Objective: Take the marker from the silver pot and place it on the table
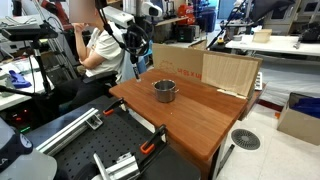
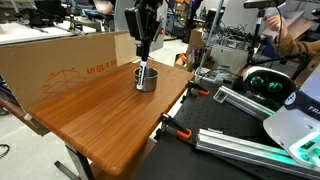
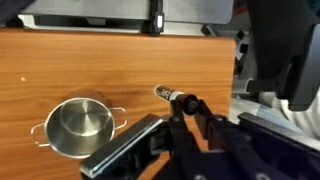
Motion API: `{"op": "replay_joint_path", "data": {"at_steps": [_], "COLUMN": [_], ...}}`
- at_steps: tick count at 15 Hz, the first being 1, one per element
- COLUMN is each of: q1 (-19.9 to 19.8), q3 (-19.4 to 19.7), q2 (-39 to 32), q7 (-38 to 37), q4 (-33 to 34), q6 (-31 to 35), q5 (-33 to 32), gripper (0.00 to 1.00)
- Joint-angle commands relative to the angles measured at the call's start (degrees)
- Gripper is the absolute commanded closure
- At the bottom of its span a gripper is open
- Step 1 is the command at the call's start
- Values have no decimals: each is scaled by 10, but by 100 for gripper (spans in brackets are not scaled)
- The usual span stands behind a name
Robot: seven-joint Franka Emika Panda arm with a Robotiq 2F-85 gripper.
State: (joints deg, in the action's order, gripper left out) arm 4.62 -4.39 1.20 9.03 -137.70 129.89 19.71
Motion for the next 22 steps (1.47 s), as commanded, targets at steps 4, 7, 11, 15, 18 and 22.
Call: {"op": "replay_joint_path", "data": {"at_steps": [4, 7, 11, 15, 18, 22], "q1": [-12, -13, -14, -10, -7, -4], "q3": [5, 0, -4, -1, 2, 10], "q2": [-111, -187, -284, -359, -387, -415], "q7": [0, -23, -53, -90, -114, -146], "q4": [127, 201, 295, 378, 417, 460], "q6": [-119, -155, -212, -249, -232, -210], "q5": [18, 12, 6, 0, 0, -6], "gripper": [95, 95, 95, 95, 95, 95]}}
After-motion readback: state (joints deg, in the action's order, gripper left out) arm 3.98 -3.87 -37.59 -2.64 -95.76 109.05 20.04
